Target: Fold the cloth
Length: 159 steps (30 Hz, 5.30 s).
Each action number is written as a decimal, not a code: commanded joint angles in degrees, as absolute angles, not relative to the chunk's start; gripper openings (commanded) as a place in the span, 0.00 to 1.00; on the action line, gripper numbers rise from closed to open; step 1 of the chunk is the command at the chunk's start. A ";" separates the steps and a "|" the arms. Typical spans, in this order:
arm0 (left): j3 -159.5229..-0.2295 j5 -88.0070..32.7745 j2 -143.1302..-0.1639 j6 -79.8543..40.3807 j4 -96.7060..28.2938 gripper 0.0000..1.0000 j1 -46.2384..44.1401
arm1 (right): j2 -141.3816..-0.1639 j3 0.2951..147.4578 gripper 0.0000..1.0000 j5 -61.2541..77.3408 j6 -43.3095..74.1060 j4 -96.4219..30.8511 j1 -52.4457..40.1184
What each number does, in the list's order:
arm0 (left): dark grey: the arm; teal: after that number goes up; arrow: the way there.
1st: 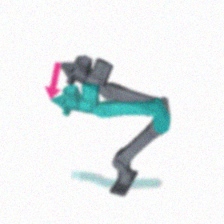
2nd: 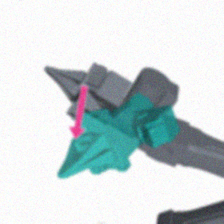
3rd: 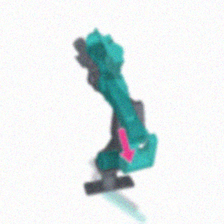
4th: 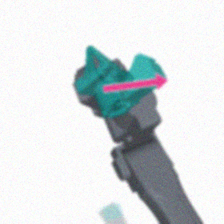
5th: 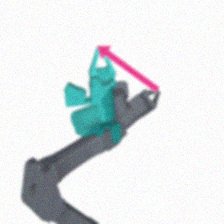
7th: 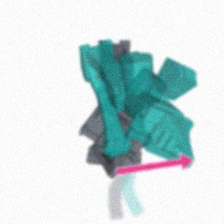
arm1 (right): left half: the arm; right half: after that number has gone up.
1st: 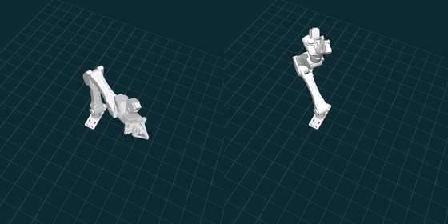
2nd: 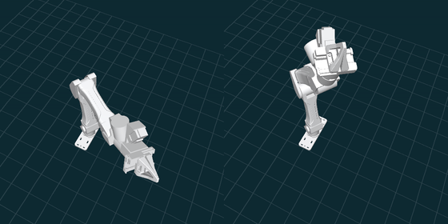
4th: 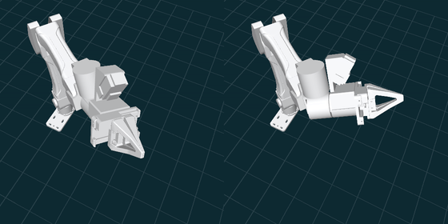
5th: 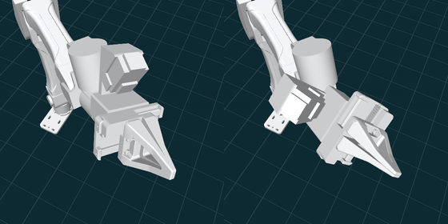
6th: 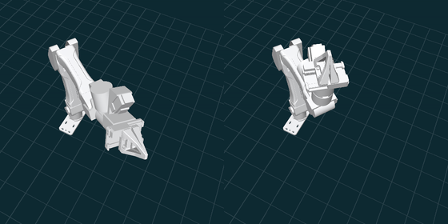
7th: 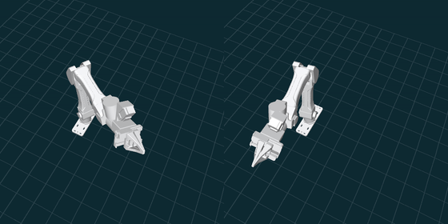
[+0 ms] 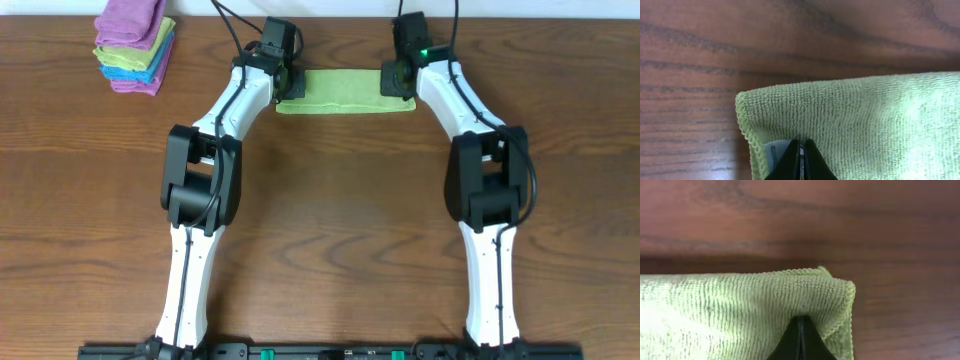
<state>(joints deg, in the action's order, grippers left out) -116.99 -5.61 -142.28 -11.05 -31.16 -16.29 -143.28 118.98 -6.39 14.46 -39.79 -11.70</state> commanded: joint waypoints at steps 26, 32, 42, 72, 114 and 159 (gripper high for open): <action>-116.68 -7.33 -143.13 -13.91 -62.70 0.06 -16.93 | -145.16 119.35 0.01 -2.98 18.17 -66.19 -12.62; -116.68 -7.53 -142.85 -13.54 -63.40 0.06 -16.99 | -144.33 119.33 0.01 -2.98 17.72 -67.85 -13.13; -116.25 -7.51 -139.94 -13.32 -63.51 0.06 -17.02 | -140.55 119.04 0.01 -2.76 17.47 -69.12 -13.58; -106.13 -14.59 -130.28 -12.86 -52.80 0.06 -18.02 | -114.45 82.04 0.99 57.04 -5.04 -49.32 13.10; -98.72 -4.56 -132.03 -10.96 -44.93 0.06 -18.02 | -127.52 76.60 0.99 46.94 12.23 -25.78 0.67; -107.48 -9.04 -104.68 -10.74 -50.35 0.06 -10.39 | -127.31 114.96 0.01 -15.33 6.48 -63.20 -16.56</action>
<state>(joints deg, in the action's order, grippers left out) -107.18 -7.99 -105.97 -11.55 -50.17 -10.55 -127.02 114.17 -12.03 10.66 -63.68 -12.84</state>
